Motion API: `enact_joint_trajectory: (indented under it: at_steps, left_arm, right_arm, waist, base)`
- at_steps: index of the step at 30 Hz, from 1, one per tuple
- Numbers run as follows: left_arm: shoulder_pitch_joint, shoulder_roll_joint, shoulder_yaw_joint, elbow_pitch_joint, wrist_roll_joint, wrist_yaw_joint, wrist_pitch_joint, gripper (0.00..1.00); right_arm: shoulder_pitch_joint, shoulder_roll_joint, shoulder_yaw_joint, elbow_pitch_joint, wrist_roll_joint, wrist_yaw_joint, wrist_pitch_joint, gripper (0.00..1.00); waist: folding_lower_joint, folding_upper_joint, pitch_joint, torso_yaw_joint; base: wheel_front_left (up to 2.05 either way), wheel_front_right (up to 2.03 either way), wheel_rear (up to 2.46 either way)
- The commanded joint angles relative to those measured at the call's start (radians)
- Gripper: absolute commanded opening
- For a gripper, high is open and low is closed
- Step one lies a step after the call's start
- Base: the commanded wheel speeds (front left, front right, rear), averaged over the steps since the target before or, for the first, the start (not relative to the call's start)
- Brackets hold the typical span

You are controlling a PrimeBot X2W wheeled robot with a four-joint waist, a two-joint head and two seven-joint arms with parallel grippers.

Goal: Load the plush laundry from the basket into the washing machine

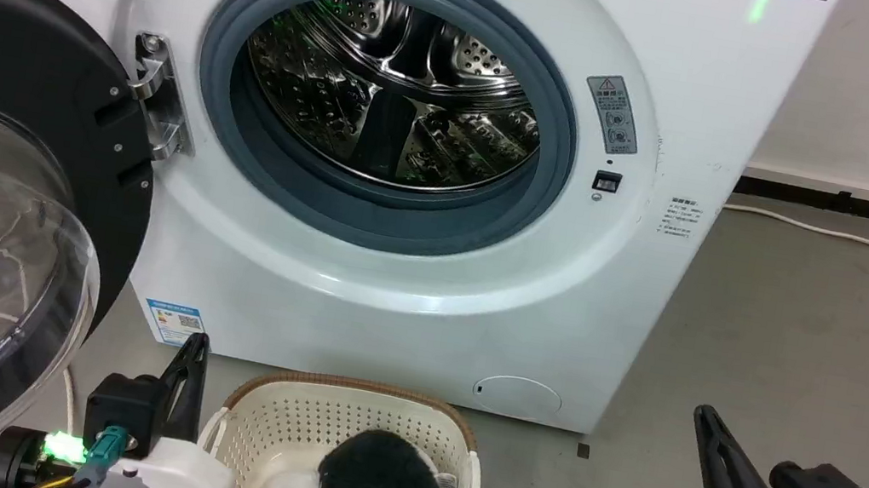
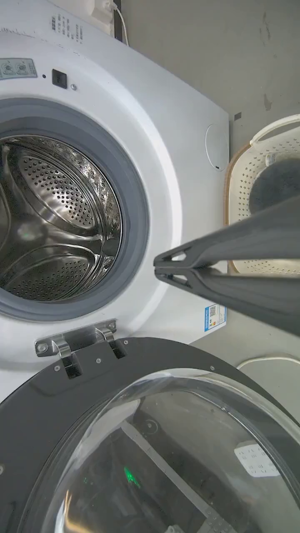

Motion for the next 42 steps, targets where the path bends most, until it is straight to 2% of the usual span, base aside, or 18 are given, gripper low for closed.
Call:
enact_joint_trajectory:
  at_steps: [1,32,33,42]
  left_arm:
    - [-0.015,0.0,0.0,-0.004,0.001,-0.005,0.0,0.0]
    - [-0.015,0.0,0.0,-0.004,0.001,-0.005,0.0,0.0]
    - [0.0,0.0,-0.001,0.0,0.0,0.0,0.0,1.0]
    - [0.0,0.0,-0.009,-0.002,-0.003,0.002,-0.011,1.0]
  right_arm:
    - [-0.012,0.0,-0.001,-0.004,-0.008,-0.001,0.001,0.0]
    - [-0.012,0.0,-0.001,-0.004,-0.008,-0.001,0.001,0.0]
    - [0.0,0.0,0.0,0.0,0.0,0.0,0.0,1.0]
    - [0.001,0.0,-0.001,0.001,0.013,0.0,-0.01,1.0]
  waist:
    - [0.0,-0.0001,0.0,0.0]
    - [0.0,-0.0001,0.0,0.0]
    - [0.0,-0.0001,0.0,0.0]
    - [0.0,-0.0001,0.003,-0.002]
  base:
    - [0.0,0.0,0.0]
    - [0.0,0.0,0.0]
    - [0.0,0.0,0.0]
    - [0.0,0.0,0.0]
